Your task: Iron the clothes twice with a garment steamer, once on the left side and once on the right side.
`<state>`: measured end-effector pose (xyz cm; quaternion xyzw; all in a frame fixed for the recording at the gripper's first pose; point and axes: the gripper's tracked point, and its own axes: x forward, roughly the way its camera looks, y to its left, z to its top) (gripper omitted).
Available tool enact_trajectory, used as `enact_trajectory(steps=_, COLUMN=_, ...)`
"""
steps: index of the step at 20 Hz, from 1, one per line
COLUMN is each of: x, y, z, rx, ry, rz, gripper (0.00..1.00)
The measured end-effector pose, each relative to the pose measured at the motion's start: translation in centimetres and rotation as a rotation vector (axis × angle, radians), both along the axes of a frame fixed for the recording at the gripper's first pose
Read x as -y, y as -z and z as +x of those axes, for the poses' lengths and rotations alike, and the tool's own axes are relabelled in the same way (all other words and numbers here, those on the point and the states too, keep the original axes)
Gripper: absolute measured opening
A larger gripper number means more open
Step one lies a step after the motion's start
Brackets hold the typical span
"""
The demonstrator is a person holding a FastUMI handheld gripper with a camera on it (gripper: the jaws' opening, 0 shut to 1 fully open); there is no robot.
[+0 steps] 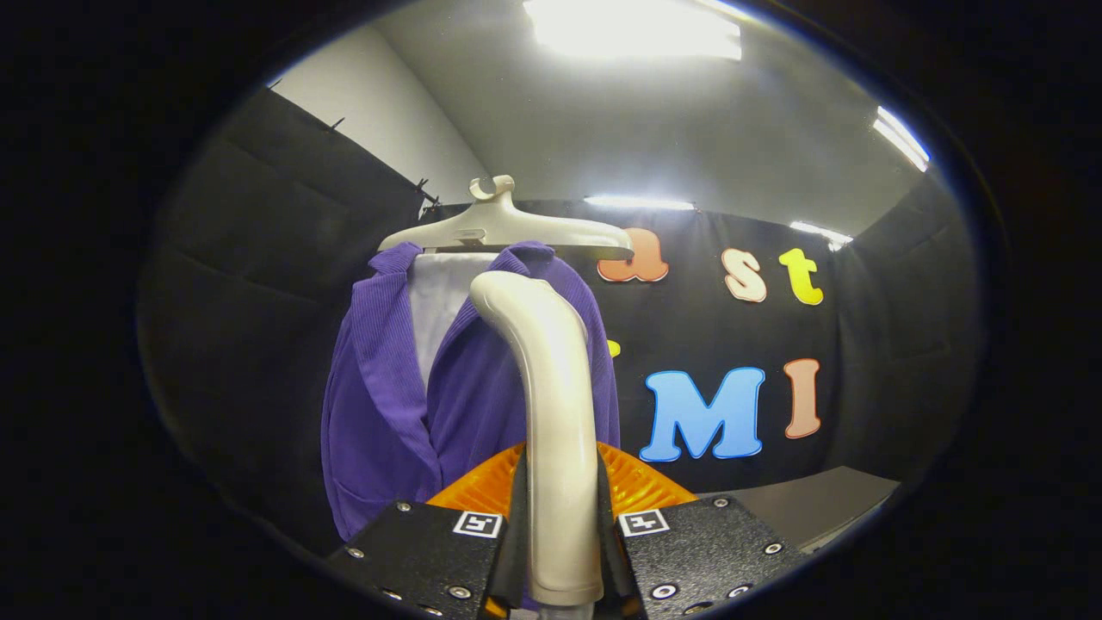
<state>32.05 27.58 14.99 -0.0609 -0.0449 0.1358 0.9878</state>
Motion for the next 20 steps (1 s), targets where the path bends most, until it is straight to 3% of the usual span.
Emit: enact_trajectory(steps=20, x=0.4, y=13.3, z=-4.5, rx=-0.194, ry=0.023, rz=-0.087, gripper=0.35)
